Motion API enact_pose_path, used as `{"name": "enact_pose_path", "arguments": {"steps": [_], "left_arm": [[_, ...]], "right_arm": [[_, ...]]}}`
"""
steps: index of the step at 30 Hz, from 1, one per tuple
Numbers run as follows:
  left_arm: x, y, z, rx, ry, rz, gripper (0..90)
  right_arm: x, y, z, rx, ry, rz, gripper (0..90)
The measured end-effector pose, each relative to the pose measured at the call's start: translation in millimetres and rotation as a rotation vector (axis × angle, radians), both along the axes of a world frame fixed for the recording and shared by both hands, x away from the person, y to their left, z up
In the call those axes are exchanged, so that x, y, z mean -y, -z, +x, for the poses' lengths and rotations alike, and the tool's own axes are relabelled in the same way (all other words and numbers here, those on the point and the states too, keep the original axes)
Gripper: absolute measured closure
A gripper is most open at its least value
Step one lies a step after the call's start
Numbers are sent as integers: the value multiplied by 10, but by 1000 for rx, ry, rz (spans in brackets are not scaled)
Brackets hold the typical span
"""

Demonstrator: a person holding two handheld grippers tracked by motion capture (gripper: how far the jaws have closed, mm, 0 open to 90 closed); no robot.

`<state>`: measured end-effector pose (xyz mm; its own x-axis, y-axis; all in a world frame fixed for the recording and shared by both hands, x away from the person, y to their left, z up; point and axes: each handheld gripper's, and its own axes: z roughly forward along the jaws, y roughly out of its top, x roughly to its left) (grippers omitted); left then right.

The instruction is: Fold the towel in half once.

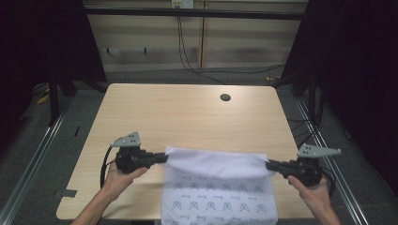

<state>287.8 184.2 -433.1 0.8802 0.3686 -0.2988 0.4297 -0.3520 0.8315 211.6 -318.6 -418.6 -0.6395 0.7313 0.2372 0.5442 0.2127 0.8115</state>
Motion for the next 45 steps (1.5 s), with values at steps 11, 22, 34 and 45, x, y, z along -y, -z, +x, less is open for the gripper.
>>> {"name": "enact_pose_path", "arguments": {"steps": [11,22,34,45], "left_arm": [[198,581,-336,-154,105,182,867],[183,706,-82,-175,51,188,870],[109,703,477,-116,-59,218,874],[127,683,1003,-66,-187,273,875]], "right_arm": [[-90,647,-401,-238,-37,-147,872],[-157,731,-195,-253,5,-165,873],[-254,751,412,-226,20,-184,872],[-368,765,1084,-214,63,-205,871]]}}
